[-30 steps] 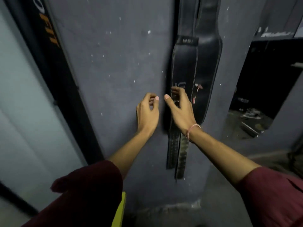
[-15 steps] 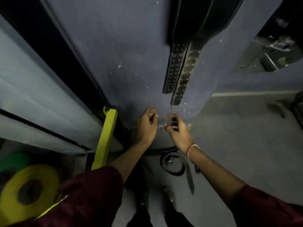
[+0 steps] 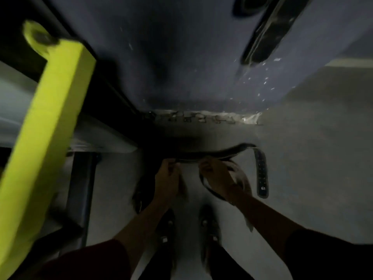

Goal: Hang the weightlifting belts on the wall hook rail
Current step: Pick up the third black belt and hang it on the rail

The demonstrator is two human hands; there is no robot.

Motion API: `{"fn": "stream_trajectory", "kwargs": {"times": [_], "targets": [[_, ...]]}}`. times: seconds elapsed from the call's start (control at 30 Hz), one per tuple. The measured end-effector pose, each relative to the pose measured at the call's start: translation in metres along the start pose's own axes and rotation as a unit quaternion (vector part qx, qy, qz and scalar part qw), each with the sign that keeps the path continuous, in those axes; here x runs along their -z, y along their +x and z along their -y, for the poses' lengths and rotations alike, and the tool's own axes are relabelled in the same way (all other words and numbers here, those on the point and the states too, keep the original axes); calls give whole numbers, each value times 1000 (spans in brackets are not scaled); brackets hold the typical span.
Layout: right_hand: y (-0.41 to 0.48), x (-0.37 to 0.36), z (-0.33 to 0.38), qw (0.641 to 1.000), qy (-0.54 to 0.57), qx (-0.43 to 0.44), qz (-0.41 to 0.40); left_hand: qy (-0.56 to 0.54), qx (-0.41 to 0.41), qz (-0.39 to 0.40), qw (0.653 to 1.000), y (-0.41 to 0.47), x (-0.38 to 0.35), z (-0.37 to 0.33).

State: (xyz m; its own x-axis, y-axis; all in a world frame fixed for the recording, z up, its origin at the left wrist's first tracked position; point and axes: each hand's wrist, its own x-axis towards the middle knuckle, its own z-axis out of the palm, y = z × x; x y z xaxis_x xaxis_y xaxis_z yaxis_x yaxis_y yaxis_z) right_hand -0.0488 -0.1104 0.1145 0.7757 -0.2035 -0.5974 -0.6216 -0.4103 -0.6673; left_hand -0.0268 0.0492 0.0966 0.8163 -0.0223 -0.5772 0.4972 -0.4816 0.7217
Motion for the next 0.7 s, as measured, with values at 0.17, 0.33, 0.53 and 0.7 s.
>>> {"fn": "stream_trajectory", "kwargs": {"times": [0.17, 0.33, 0.53, 0.7], "targets": [[154, -99, -114, 987, -151, 32, 53, -44, 73, -7, 996, 113, -58, 126], [251, -154, -183, 942, -311, 67, 109, -41, 86, -36, 995, 185, -95, 195], [274, -169, -211, 899, -430, 67, 52, -45, 90, -21, 995, 209, -104, 244], [236, -131, -168, 919, -381, 95, -20, -106, 103, 4, 989, 168, -96, 209]]}}
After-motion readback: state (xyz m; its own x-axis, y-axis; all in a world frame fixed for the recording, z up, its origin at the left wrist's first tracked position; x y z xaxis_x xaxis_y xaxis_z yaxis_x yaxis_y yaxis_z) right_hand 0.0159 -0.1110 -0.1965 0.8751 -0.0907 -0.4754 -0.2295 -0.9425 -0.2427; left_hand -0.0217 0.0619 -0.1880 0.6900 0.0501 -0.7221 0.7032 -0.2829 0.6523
